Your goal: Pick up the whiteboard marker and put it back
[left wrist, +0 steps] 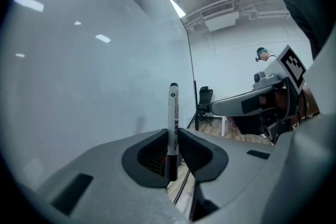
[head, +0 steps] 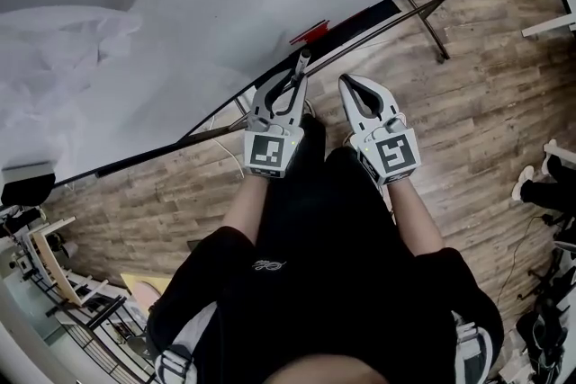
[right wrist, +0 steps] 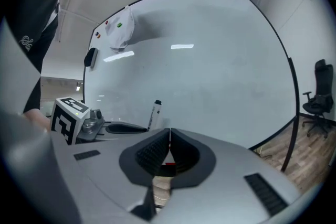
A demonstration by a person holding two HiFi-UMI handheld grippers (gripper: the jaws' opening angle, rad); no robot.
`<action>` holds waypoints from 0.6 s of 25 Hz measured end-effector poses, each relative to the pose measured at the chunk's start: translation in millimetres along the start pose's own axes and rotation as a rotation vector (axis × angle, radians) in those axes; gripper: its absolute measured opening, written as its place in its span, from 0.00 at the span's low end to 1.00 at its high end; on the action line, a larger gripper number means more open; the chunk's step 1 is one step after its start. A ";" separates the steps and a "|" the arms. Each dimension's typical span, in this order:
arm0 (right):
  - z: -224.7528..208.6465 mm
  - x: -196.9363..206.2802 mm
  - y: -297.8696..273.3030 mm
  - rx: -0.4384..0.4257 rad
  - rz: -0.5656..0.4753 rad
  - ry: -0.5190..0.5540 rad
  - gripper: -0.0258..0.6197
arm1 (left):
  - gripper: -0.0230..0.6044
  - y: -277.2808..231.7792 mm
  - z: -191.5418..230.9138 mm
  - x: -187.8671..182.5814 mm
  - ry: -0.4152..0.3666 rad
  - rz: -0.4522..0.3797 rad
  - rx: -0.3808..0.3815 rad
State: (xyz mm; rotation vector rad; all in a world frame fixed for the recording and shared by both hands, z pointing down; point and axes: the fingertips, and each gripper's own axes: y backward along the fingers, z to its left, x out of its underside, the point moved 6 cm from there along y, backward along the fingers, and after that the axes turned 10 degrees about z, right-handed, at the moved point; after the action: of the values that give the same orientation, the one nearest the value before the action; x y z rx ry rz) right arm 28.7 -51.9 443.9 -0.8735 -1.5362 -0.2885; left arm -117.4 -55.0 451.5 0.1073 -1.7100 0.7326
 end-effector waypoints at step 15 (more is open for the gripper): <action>-2.4 -18.4 -1.1 -0.174 -0.033 -0.089 0.23 | 0.14 -11.1 -37.5 -15.2 -0.002 -0.085 0.187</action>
State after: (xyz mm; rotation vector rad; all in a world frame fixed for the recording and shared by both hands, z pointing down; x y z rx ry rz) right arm 28.5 -60.7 427.5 -1.0087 -1.6268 -0.4170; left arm -76.2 -49.1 445.6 0.3084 -1.6257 0.8271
